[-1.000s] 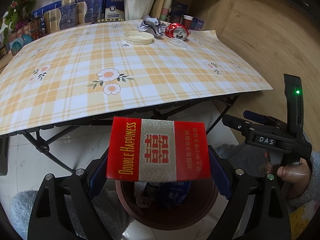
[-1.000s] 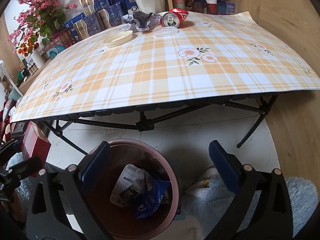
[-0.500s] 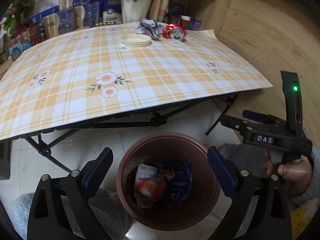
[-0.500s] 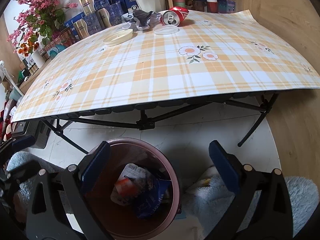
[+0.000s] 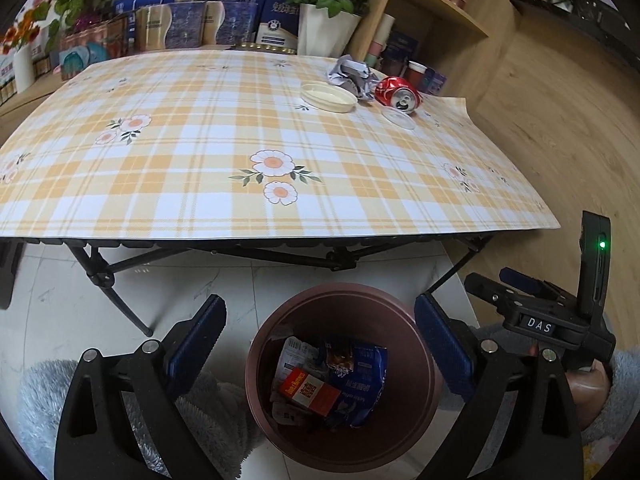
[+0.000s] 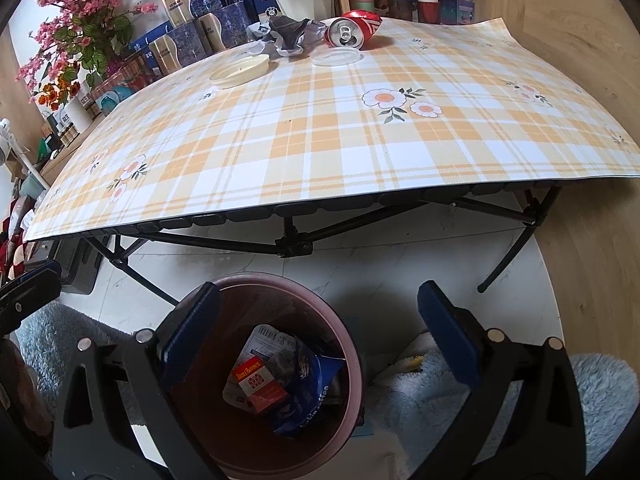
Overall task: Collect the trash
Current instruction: 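Move both tools back up toward the crumpled paper and can on the table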
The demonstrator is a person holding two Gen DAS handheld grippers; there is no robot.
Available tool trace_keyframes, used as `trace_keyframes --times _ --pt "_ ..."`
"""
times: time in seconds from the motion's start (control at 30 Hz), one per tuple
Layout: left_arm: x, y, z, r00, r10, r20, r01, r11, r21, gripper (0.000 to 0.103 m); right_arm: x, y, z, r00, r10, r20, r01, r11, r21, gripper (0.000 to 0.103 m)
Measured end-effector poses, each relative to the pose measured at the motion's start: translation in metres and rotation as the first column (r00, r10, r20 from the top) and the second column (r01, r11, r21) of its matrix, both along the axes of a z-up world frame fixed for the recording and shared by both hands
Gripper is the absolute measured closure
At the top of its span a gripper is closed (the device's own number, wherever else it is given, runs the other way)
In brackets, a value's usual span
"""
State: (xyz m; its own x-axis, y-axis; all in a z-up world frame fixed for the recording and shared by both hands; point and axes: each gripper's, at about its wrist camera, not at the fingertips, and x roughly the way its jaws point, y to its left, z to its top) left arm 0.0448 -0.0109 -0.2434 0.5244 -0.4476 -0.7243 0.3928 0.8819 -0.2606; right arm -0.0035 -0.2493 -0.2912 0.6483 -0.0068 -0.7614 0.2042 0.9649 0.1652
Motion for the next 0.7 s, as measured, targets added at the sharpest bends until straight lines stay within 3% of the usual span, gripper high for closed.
trace_keyframes --times 0.6,0.7 --pt "0.000 0.000 0.003 1.000 0.002 0.000 -0.002 1.000 -0.003 0.010 -0.001 -0.013 0.006 0.999 -0.037 0.026 0.035 0.998 0.052 0.006" --pt "0.003 0.003 0.013 1.000 -0.004 0.005 0.004 0.999 -0.038 0.010 -0.001 -0.020 0.015 0.998 -0.053 0.036 0.051 0.997 0.060 0.006"
